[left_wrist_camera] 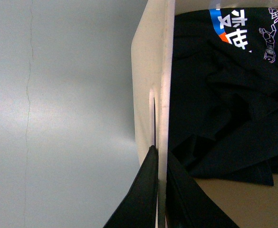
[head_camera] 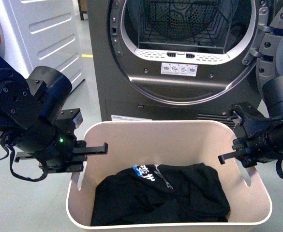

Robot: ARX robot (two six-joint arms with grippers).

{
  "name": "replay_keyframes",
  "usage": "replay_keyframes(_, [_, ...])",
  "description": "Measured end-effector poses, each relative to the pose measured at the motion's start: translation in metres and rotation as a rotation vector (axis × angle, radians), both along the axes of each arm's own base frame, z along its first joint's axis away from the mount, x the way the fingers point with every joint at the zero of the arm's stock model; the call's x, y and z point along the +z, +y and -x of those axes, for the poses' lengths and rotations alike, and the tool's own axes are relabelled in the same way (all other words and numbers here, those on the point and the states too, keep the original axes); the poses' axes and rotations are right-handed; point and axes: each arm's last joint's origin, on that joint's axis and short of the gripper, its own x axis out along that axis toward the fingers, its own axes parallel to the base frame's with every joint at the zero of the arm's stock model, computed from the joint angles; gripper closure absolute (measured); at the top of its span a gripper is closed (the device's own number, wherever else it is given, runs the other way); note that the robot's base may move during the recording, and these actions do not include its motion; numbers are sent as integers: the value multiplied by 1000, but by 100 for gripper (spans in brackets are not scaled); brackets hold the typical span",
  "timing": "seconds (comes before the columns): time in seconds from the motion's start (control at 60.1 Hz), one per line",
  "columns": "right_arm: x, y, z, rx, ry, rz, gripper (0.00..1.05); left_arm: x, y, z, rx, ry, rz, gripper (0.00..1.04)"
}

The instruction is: Move hamper under clothes hanger

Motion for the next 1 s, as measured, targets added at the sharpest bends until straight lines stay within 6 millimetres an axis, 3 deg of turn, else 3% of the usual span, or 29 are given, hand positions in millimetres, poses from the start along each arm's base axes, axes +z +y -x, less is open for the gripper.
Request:
replay_keyframes(0.216, [0, 12, 1, 36, 1, -18, 102, -1, 11, -1, 31, 2, -13, 101])
replay_keyframes(0.583, [0, -6, 0, -16, 1, -3, 102, 0, -4, 1, -17, 1, 8, 101])
replay_keyframes(0.999, [0, 1, 1, 1, 0, -5, 102, 1, 2, 0, 1, -3, 0, 101])
